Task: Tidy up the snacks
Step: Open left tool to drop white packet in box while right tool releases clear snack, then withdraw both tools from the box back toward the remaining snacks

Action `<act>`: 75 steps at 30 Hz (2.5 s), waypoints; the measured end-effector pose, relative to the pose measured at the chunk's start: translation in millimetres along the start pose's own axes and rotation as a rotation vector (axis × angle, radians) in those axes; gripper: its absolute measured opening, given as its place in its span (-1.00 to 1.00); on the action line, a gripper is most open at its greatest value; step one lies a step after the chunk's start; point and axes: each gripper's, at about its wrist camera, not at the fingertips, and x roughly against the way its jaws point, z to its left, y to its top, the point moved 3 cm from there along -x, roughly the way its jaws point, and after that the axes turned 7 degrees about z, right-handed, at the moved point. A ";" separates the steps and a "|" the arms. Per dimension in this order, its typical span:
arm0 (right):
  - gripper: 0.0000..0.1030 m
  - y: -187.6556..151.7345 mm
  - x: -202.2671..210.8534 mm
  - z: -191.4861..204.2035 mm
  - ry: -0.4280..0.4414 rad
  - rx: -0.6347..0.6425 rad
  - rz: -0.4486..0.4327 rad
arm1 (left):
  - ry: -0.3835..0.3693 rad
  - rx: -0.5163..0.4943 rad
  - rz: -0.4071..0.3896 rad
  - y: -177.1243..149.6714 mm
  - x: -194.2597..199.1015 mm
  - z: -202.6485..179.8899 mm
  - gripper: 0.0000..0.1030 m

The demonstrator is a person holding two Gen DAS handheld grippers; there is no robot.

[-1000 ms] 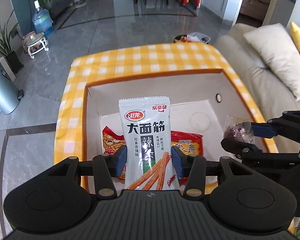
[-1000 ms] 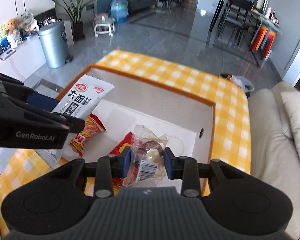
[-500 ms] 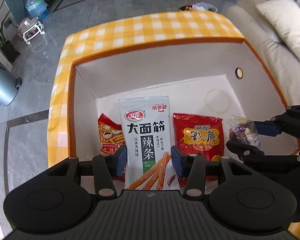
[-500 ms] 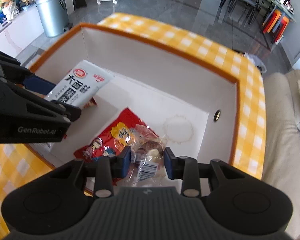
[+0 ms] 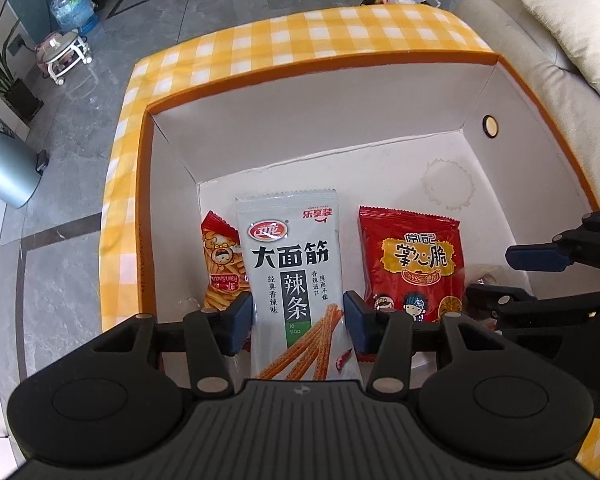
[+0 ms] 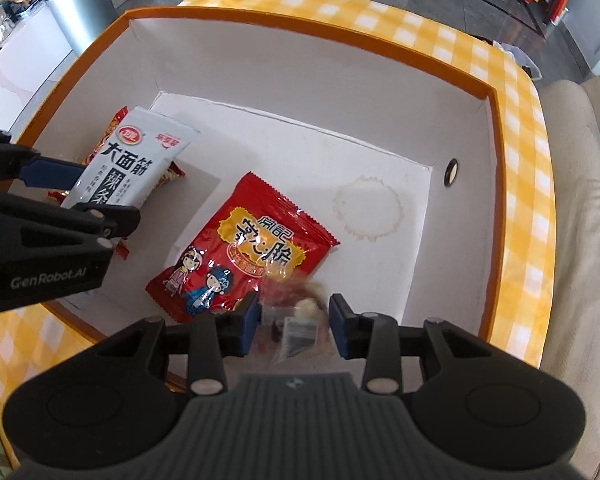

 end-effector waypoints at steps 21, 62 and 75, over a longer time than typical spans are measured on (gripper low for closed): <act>0.59 -63.9 115.1 1.3 -0.080 -0.117 -0.436 | 0.067 0.023 -0.488 -61.3 115.1 -6.2 0.32; 0.59 -298.5 98.9 27.4 -0.064 -0.287 -0.420 | -0.070 0.066 -0.328 -242.6 85.8 -51.5 0.32; 0.47 -299.8 60.3 27.1 -0.049 -0.273 -0.319 | -0.153 0.087 -0.244 -246.5 56.4 -62.3 0.33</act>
